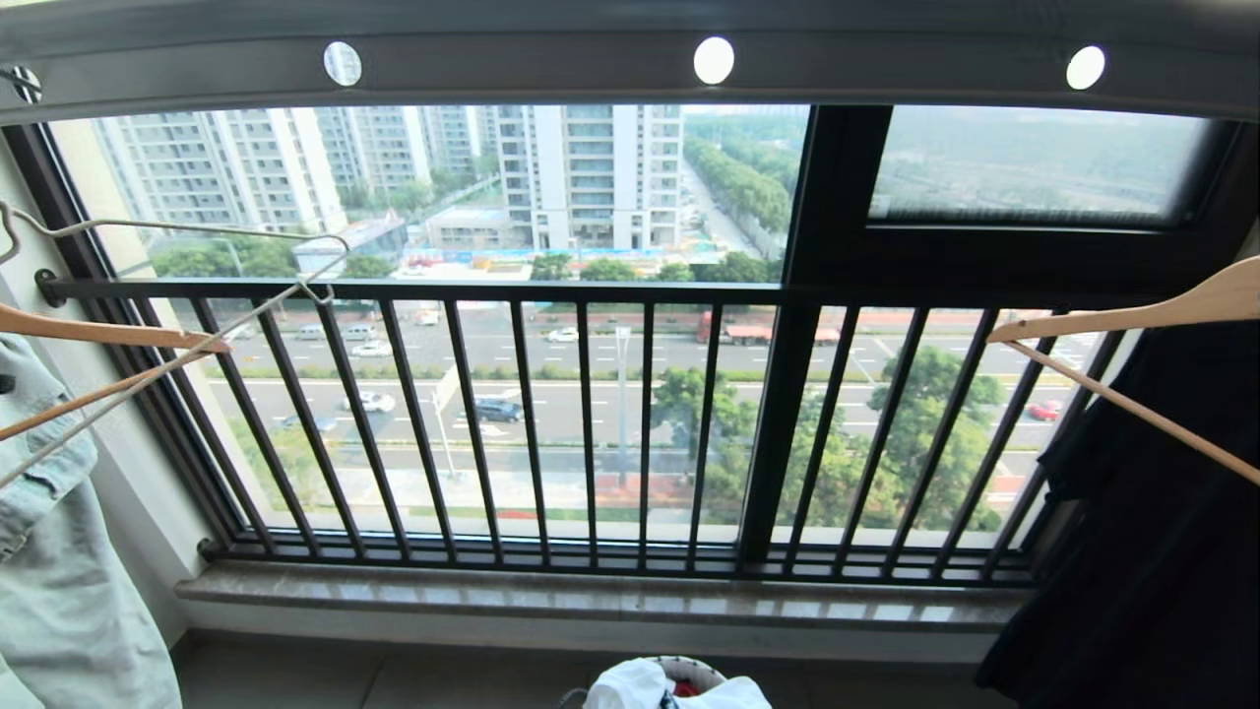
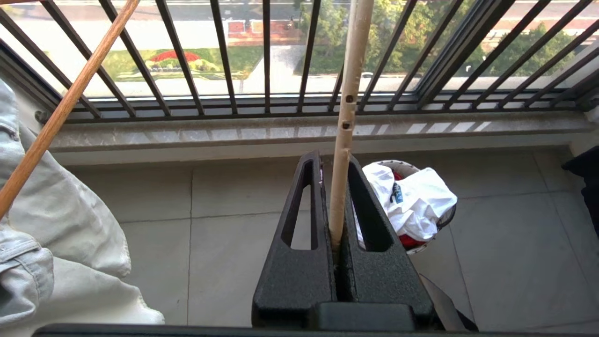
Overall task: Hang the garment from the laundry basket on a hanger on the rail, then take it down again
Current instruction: Pick up the clothes rack on the clothesline
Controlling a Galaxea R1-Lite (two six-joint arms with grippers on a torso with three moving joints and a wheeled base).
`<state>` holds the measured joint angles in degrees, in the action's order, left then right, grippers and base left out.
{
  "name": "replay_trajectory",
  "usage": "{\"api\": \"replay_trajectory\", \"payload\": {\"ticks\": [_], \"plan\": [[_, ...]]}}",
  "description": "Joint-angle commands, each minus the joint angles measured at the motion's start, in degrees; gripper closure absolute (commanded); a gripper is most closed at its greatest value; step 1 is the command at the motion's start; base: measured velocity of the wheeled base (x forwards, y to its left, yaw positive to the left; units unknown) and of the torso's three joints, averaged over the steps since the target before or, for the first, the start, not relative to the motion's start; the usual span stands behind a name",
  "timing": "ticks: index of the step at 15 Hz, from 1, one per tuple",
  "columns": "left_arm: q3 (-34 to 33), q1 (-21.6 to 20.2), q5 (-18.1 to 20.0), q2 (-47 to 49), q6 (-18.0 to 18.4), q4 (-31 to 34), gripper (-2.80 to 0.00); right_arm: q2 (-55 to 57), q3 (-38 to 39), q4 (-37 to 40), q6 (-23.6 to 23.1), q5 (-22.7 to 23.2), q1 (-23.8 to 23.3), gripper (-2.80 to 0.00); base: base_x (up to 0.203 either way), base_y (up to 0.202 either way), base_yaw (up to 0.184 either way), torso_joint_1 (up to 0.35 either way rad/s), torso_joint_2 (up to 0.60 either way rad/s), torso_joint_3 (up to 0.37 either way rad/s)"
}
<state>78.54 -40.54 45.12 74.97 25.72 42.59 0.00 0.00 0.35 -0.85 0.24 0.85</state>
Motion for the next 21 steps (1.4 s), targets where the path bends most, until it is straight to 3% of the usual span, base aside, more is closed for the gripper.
{"api": "replay_trajectory", "payload": {"ticks": [1, 5, 9, 11, 15, 18, 21], "plan": [[-2.6, -0.2, 0.2, -2.0, -3.5, -4.0, 0.0, 0.0, 0.0, 0.0, 0.0, 0.0, 0.0, 0.0, 0.0, 0.0, 0.0, 0.0, 0.0, 0.0], [-10.9, -0.2, 0.1, -6.6, -8.1, -14.0, 0.0, 0.0, 0.0, 0.0, 0.0, 0.0, 0.0, 0.0, 0.0, 0.0, 0.0, 0.0, 0.0, 0.0], [-15.2, -0.1, -0.1, -9.5, -17.1, -26.8, 0.0, 0.0, 0.0, 0.0, 0.0, 0.0, 0.0, 0.0, 0.0, 0.0, 0.0, 0.0, 0.0, 0.0], [-15.4, -0.2, -0.5, -10.8, -19.2, -28.2, 0.0, 0.0, 0.0, 0.0, 0.0, 0.0, 0.0, 0.0, 0.0, 0.0, 0.0, 0.0, 0.0, 0.0], [-17.2, 0.5, 0.0, -15.9, -19.7, -26.6, 0.0, 0.0, 0.0, 0.0, 0.0, 0.0, 0.0, 0.0, 0.0, 0.0, 0.0, 0.0, 0.0, 0.0], [-16.6, 8.3, 0.1, -17.0, -19.3, -20.4, 0.0, 0.0, 0.0, 0.0, 0.0, 0.0, 0.0, 0.0, 0.0, 0.0, 0.0, 0.0, 0.0, 0.0], [-17.1, 17.4, 0.1, -16.2, -18.5, -18.1, 0.0, 0.0, 0.0, 0.0, 0.0, 0.0, 0.0, 0.0, 0.0, 0.0, 0.0, 0.0, 0.0, 0.0]]}}
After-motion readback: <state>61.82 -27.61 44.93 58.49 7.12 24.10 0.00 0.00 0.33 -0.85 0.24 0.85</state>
